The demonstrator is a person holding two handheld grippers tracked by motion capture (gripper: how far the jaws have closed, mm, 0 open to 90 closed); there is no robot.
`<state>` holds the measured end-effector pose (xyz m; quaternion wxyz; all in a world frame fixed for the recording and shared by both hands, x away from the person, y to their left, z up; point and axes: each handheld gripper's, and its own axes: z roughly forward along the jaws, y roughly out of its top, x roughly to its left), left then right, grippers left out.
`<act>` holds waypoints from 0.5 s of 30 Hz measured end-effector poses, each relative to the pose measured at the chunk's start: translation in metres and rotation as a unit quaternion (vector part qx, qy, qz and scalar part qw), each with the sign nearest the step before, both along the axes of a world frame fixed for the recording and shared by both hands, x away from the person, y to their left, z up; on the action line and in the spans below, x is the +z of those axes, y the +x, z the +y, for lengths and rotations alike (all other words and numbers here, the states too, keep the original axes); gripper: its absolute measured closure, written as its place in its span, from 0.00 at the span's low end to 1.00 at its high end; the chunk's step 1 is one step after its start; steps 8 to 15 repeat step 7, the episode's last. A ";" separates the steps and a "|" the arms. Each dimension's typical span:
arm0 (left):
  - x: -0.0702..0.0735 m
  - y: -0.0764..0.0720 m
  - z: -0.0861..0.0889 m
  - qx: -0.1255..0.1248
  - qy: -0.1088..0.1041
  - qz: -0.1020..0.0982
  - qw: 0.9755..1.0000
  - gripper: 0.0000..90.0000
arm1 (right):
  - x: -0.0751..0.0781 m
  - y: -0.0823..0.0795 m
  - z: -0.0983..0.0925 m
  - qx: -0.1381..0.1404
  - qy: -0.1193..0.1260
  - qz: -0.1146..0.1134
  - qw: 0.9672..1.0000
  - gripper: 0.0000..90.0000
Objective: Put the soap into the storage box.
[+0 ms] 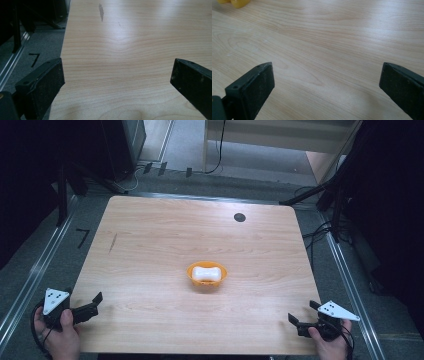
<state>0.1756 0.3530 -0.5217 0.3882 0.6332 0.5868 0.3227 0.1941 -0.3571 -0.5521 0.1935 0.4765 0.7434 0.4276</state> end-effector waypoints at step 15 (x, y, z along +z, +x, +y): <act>0.000 0.000 -0.001 -0.003 0.003 0.007 1.000 0.00 | 0.000 -0.001 0.003 -0.006 -0.009 -0.002 1.000 0.00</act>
